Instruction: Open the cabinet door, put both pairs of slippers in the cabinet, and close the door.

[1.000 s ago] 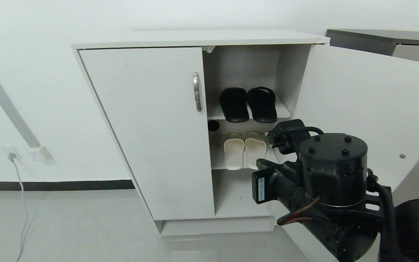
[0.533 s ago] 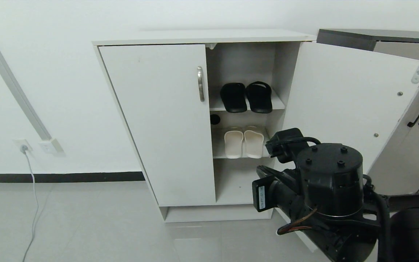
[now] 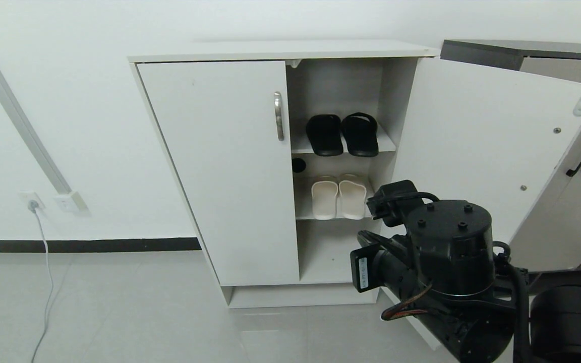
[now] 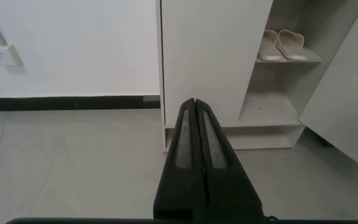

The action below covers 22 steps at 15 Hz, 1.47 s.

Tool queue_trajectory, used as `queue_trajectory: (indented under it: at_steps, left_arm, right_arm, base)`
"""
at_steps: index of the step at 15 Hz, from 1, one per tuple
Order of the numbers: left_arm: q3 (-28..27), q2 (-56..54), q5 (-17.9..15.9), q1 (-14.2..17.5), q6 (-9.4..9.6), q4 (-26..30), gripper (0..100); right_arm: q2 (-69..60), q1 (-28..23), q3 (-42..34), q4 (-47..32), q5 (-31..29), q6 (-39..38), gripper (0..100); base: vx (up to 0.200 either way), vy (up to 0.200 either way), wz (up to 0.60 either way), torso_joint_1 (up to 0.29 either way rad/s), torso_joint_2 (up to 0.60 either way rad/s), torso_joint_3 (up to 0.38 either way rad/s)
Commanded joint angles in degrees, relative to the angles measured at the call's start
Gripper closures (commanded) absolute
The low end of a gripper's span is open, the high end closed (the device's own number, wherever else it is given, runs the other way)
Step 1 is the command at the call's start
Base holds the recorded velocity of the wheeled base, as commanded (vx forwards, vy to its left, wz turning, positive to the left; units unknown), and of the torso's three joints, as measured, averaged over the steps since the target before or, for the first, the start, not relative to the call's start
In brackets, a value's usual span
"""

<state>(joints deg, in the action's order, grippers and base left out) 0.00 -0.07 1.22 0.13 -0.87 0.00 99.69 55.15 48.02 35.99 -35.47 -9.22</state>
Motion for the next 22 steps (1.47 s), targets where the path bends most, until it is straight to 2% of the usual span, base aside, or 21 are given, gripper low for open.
queue_trajectory:
  at_steps: [1,9,15,22]
  left_arm:
    - [0.0,0.07,0.01,0.04,-0.01,0.0,100]
    - [0.0,0.07,0.01,0.04,-0.01,0.0,100]
    - [0.0,0.07,-0.08,0.04,0.07,0.0,100]
    - [0.0,0.07,-0.08,0.04,0.16,0.0,100]
  right_arm:
    - [0.24,0.05,-0.03,-0.04,-0.03,-0.01,100]
    - [0.24,0.05,-0.12,-0.04,-0.21,0.6,100]
    - [0.24,0.05,-0.12,0.05,-0.21,0.6,100]
    - [0.5,-0.04,-0.47,0.05,-0.21,0.69,100]
  base:
    - [0.0,0.0,0.0,0.0,0.0,0.0]
    - [0.0,0.0,0.0,0.001,-0.04,-0.037]
    - [0.0,0.0,0.0,0.027,-0.38,-0.359]
    - [0.0,0.0,0.0,0.122,-0.46,-0.342]
